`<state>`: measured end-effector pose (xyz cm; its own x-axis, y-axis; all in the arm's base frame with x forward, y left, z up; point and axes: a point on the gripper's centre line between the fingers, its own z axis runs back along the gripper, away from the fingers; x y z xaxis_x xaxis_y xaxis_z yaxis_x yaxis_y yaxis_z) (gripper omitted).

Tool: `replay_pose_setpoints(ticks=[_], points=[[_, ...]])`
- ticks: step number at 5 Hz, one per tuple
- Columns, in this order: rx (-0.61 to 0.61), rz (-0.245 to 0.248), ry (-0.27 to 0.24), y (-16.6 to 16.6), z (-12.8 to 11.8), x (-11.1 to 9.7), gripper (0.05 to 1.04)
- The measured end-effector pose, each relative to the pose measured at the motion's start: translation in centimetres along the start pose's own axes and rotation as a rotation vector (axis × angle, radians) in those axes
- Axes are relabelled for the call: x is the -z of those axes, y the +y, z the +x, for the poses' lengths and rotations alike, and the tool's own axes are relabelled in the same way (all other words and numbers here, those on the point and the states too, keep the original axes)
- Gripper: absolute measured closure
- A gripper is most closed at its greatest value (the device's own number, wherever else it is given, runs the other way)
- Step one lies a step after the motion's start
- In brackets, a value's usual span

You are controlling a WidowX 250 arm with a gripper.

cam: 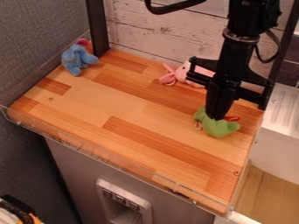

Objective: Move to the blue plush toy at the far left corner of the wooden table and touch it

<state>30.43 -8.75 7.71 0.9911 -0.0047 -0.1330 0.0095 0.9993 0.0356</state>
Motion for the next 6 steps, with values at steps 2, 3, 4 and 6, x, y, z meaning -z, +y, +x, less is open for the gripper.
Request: replay_pose_setpoints(ticks=[2, 3, 4, 6], points=[[0.294, 0.005, -0.015, 5.2, 2.8, -0.3, 1.023], [0.452, 0.01, -0.035, 8.8, 4.8, -0.6, 1.022], [0.507, 0.01, -0.046, 13.3, 6.2, -0.5, 1.022], [0.331, -0.004, -0.046, 22.6, 5.3, 0.2, 1.017]])
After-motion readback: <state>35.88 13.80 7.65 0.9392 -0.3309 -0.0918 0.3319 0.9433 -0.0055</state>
